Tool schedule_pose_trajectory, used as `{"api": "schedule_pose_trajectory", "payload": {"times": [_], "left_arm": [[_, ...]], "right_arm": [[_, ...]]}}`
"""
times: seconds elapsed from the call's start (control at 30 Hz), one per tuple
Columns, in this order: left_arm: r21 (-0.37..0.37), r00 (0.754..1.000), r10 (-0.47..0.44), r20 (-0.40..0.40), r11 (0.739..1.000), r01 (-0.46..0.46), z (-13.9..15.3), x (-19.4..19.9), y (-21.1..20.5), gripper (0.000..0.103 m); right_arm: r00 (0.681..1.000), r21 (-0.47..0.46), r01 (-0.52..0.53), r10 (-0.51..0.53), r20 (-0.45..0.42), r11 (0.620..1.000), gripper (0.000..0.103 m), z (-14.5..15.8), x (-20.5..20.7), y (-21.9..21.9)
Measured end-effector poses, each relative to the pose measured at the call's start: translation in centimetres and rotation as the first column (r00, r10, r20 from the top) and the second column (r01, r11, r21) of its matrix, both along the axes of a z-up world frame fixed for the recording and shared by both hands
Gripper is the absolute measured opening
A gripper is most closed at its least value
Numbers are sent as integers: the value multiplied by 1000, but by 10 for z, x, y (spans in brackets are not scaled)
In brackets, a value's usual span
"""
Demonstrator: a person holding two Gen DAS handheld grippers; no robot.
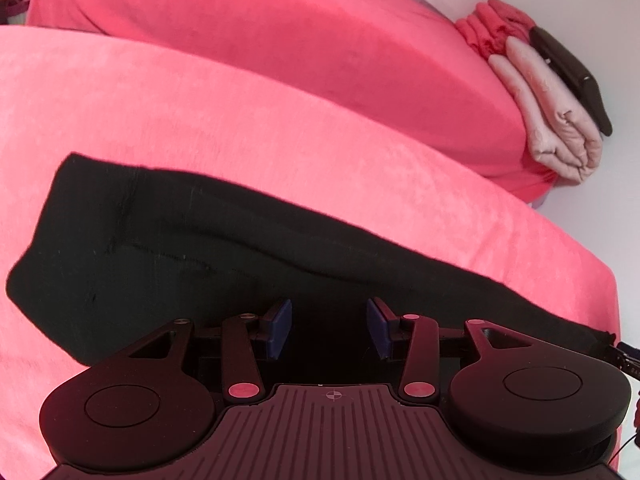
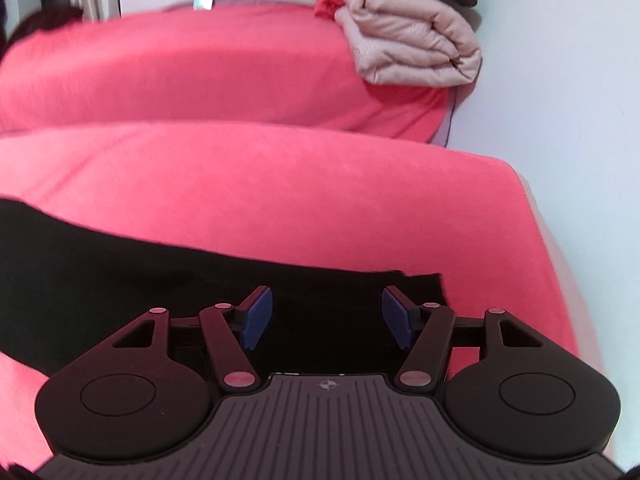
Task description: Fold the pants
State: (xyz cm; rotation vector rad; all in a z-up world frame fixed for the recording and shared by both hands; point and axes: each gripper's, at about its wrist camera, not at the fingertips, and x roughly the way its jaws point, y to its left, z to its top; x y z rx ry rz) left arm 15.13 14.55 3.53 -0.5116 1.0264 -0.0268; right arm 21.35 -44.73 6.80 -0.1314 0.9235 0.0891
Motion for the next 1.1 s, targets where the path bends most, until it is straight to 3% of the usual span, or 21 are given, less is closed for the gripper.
{"api": "schedule_pose_trajectory", "payload": {"times": [0.17, 0.23, 0.3, 0.33, 0.43, 0.63, 0.7, 0.8, 0.83, 0.93, 1.1], "left_arm": [[23, 1000, -5, -13, 1000, 6, -3, 3, -3, 103], [30, 1000, -7, -14, 1000, 7, -4, 3, -3, 103], [33, 1000, -4, -15, 999, 4, -5, 4, -5, 103], [35, 1000, -3, -16, 999, 4, -5, 4, -6, 103], [38, 1000, 2, -13, 999, -1, -4, 4, -9, 103], [29, 1000, 7, -10, 1000, -7, -6, 3, -7, 103], [18, 1000, 18, -10, 1000, -18, -6, 1, -5, 103], [13, 1000, 24, -10, 1000, -24, -4, -4, -3, 103], [16, 1000, 24, -8, 1000, -24, -2, -6, -2, 103], [32, 1000, 29, 2, 999, -29, 4, -16, 3, 103], [8, 996, 92, 16, 996, -92, 10, -42, 17, 103]], "right_arm": [[997, -6, -53, 53, -64, 999, 66, -15, 9, -7], [995, 47, -59, 63, -80, 997, 50, -15, 11, -11], [994, 55, -61, 65, -86, 997, 17, -12, 8, -11], [993, 39, -72, 75, -86, 997, 15, -12, 7, -8], [995, 13, -78, 79, -60, 997, 13, -7, 4, -1], [996, -1, -53, 53, 75, 999, 12, 25, 10, -6], [998, -1, -15, 15, 55, 1000, 12, 14, 16, -11], [999, -34, -5, 3, -54, 999, 14, -18, 21, -6], [999, -51, -3, 1, -34, 999, 15, -21, 17, -3], [999, -31, 45, -45, -21, 999, 17, -15, 11, -1], [999, -86, 33, -34, -11, 996, 17, -1, 11, 4]]}}
